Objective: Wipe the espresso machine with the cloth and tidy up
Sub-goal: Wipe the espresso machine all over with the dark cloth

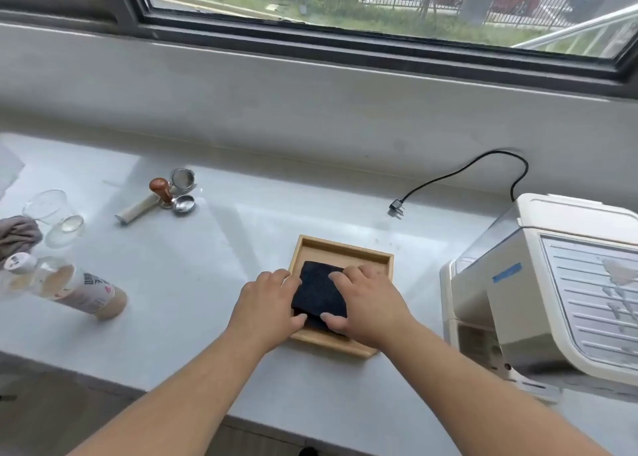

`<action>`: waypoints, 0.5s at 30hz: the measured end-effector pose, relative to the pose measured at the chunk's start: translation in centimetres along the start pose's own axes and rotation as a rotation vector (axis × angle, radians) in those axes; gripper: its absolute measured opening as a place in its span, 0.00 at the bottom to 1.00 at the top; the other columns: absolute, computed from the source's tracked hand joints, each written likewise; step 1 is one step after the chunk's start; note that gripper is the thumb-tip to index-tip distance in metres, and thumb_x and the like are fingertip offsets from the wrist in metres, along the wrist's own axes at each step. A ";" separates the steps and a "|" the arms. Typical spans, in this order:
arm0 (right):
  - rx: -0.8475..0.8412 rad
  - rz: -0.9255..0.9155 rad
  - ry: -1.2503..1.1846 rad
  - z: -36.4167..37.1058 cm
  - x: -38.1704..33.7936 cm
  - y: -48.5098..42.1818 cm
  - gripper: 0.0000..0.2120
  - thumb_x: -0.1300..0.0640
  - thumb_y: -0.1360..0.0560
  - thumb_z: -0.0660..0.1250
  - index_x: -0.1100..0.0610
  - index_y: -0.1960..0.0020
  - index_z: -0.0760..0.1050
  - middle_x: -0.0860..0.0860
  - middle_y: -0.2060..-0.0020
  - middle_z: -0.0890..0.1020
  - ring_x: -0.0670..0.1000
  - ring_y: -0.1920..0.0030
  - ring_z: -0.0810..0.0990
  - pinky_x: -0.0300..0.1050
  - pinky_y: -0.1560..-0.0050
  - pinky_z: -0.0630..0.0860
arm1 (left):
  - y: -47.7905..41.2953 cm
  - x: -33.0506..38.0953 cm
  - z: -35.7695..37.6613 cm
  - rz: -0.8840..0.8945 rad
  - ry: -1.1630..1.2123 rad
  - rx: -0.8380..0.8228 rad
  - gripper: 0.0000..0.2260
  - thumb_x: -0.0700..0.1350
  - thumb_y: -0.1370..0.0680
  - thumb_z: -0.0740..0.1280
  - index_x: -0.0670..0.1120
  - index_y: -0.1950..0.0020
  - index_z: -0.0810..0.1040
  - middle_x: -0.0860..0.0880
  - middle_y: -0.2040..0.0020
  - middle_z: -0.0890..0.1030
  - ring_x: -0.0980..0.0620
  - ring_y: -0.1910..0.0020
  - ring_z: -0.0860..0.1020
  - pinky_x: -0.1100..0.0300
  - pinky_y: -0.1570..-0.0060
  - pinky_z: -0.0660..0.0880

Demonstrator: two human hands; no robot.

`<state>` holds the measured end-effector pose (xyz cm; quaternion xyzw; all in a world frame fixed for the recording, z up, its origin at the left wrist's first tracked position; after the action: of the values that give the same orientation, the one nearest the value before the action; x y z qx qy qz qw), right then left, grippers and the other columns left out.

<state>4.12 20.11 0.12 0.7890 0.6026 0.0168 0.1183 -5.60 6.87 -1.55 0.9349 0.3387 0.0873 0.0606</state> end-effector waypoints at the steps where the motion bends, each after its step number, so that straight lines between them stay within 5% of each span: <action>1: -0.019 -0.005 0.002 0.5 -0.1 -0.1 0.36 0.29 0.26 0.58 0.50 0.26 0.68 0.50 0.36 0.77 0.57 0.34 0.71 0.54 0.31 0.69 | -0.1 0.0 0.4 0.006 0.002 -0.030 0.27 0.63 0.26 0.66 0.54 0.29 0.74 0.54 0.35 0.77 0.48 0.40 0.75 0.52 0.47 0.75; 15: -0.162 0.021 0.029 5.9 0.0 -1.4 0.27 0.38 0.23 0.66 0.50 0.29 0.68 0.52 0.40 0.75 0.58 0.41 0.74 0.56 0.38 0.72 | -0.9 0.4 3.4 0.023 -0.054 -0.116 0.24 0.63 0.23 0.64 0.55 0.31 0.73 0.54 0.36 0.79 0.48 0.38 0.75 0.52 0.41 0.74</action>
<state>3.82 19.49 -5.92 0.7829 0.5925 0.0782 0.1729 -5.17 7.62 -5.00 0.9356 0.3206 0.0823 0.1226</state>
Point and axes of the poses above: each hand's wrist, its own y-axis away from the middle knuckle, its own z-axis out of the palm, x = y × z, the point moved 9 cm from there along -y, towards the middle knuckle
